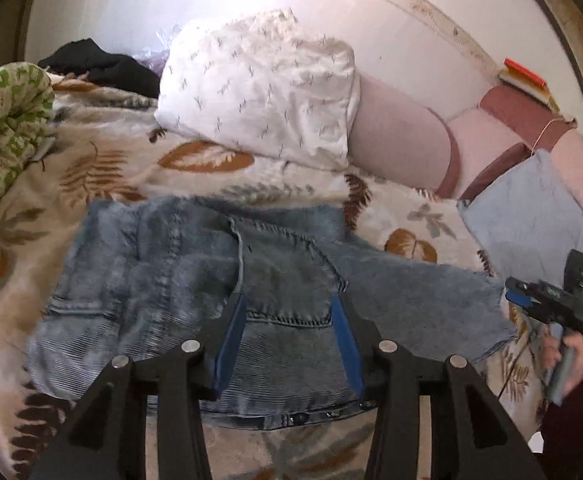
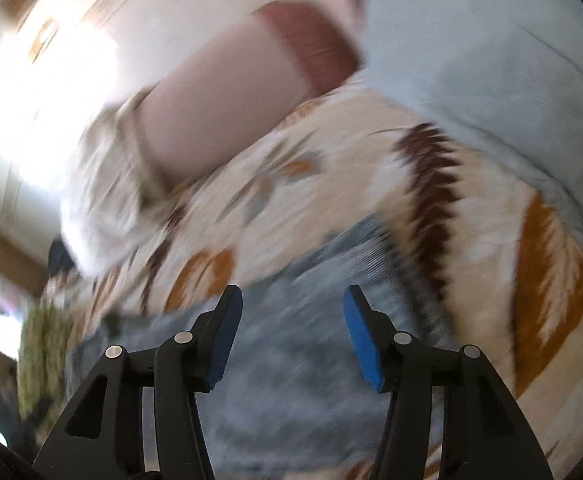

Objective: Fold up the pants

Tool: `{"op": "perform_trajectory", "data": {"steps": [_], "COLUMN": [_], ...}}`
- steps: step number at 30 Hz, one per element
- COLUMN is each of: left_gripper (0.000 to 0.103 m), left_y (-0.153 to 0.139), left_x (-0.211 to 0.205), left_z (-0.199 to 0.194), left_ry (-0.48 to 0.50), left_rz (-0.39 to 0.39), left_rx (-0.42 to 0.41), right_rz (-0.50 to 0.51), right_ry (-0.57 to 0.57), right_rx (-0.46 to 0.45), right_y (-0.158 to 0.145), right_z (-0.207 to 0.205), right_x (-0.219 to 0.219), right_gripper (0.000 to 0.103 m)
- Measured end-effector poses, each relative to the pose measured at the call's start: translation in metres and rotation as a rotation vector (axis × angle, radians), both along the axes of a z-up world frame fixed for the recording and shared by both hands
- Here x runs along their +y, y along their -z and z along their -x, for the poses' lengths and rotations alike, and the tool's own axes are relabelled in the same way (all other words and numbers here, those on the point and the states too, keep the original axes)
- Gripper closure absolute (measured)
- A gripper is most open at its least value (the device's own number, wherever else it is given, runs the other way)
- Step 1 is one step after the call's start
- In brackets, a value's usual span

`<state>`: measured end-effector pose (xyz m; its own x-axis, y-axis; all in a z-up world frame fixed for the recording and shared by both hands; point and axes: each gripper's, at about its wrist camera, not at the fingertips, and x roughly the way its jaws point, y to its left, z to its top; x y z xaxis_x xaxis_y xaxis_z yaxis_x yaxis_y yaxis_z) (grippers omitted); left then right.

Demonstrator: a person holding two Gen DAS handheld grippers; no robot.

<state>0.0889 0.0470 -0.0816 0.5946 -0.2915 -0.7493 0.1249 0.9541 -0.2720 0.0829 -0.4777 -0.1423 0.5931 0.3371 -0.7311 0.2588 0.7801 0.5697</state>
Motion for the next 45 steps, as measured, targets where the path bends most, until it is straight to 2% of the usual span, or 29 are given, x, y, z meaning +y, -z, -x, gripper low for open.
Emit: {"op": "perform_trajectory", "data": {"steps": [2, 5, 9, 12, 14, 15, 17, 19, 22, 25, 26, 28, 31, 34, 37, 39, 45], "left_gripper": [0.056, 0.056, 0.056, 0.056, 0.056, 0.056, 0.055, 0.055, 0.055, 0.05, 0.045, 0.042, 0.042, 0.042, 0.039, 0.031, 0.023], "left_y": [0.01, 0.021, 0.037, 0.056, 0.057, 0.057, 0.056, 0.055, 0.047, 0.033, 0.029, 0.024, 0.024, 0.029, 0.032, 0.033, 0.032], "left_x": [-0.01, -0.025, -0.028, -0.03, -0.035, -0.037, -0.035, -0.031, -0.024, -0.022, -0.022, -0.022, -0.026, -0.031, -0.036, -0.039, -0.04], "left_z": [0.002, 0.008, 0.01, 0.012, 0.017, 0.02, 0.022, 0.02, 0.021, 0.022, 0.022, 0.022, 0.018, 0.012, 0.012, 0.013, 0.014], "left_ry": [0.023, 0.07, 0.101, 0.129, 0.152, 0.166, 0.162, 0.152, 0.131, 0.111, 0.104, 0.1, 0.102, 0.104, 0.112, 0.12, 0.124], "left_rz": [-0.042, -0.155, -0.205, -0.256, -0.304, -0.325, -0.311, -0.279, -0.225, -0.181, -0.171, -0.159, -0.156, -0.171, -0.182, -0.196, -0.207], "left_rx": [0.003, -0.029, 0.018, 0.11, 0.093, 0.092, 0.1, 0.105, 0.08, 0.013, -0.011, -0.039, -0.049, -0.038, -0.036, -0.042, -0.047], "right_rz": [0.023, 0.046, 0.15, 0.176, 0.201, 0.214, 0.231, 0.216, 0.128, 0.103, 0.117, 0.116, 0.11, 0.059, 0.024, 0.004, 0.001], "right_ry": [-0.099, -0.202, -0.297, -0.325, -0.345, -0.35, -0.367, -0.377, -0.385, -0.274, -0.203, -0.082, 0.069, 0.12, 0.138, 0.128, 0.077], "right_rx": [-0.002, 0.021, 0.063, 0.132, 0.202, 0.194, 0.195, 0.198, 0.18, 0.098, 0.063, 0.036, 0.024, 0.041, 0.044, 0.05, 0.103], "right_y": [-0.007, -0.005, 0.004, 0.017, 0.031, 0.032, 0.031, 0.031, 0.028, 0.01, 0.002, -0.002, 0.002, 0.019, 0.034, 0.04, 0.057], "right_z": [0.007, 0.016, 0.02, 0.019, 0.025, 0.029, 0.036, 0.038, 0.033, 0.024, 0.02, 0.016, 0.01, -0.002, -0.017, -0.025, -0.039], "right_x": [0.031, 0.079, 0.136, 0.155, 0.161, 0.162, 0.163, 0.161, 0.143, 0.102, 0.077, 0.035, -0.023, -0.051, -0.059, -0.058, -0.04], "right_gripper": [0.051, 0.051, 0.051, 0.051, 0.052, 0.052, 0.052, 0.053, 0.055, 0.053, 0.053, 0.053, 0.052, 0.052, 0.052, 0.052, 0.053]}}
